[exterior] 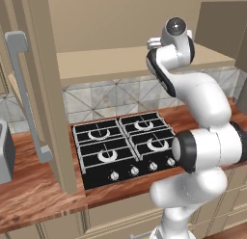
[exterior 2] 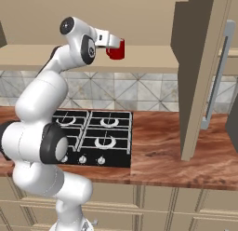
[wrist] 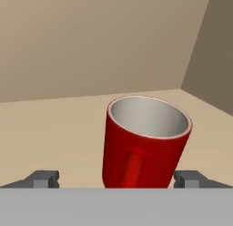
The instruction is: Open the cabinet directly in front. Then move the beer and the mug to the dining counter with the jar on it.
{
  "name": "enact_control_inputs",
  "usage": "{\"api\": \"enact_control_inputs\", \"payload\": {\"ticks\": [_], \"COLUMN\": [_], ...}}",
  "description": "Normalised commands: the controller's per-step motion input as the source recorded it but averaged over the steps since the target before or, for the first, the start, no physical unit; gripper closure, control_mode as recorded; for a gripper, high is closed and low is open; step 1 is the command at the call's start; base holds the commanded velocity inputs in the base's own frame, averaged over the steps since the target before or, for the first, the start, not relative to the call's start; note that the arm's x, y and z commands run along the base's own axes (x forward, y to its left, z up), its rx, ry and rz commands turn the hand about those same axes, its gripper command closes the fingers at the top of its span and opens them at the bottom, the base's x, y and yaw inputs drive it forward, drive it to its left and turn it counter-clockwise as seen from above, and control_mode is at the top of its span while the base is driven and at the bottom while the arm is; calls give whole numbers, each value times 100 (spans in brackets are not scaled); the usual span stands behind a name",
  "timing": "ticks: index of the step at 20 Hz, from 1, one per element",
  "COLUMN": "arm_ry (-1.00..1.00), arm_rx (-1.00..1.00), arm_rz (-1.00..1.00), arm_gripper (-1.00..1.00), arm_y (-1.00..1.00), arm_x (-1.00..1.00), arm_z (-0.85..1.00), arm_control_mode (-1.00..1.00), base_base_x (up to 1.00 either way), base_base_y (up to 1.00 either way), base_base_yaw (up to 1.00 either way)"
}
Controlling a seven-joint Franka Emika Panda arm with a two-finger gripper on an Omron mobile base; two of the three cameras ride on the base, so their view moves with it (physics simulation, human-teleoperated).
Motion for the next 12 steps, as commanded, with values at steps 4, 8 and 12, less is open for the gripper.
{"api": "enact_control_inputs", "payload": {"ticks": [4,8,12], "arm_ry": [0,0,0], "arm_rx": [0,0,0], "arm_rz": [0,0,0], "arm_gripper": [-100,-100,-100], "arm_y": [-9,-10,-7], "arm_x": [11,11,11], "arm_z": [-7,-3,0], "arm_control_mode": [-100,-100,-100], "base_base_x": [0,0,0], "base_base_y": [0,0,0], "base_base_yaw": [0,0,0]}}
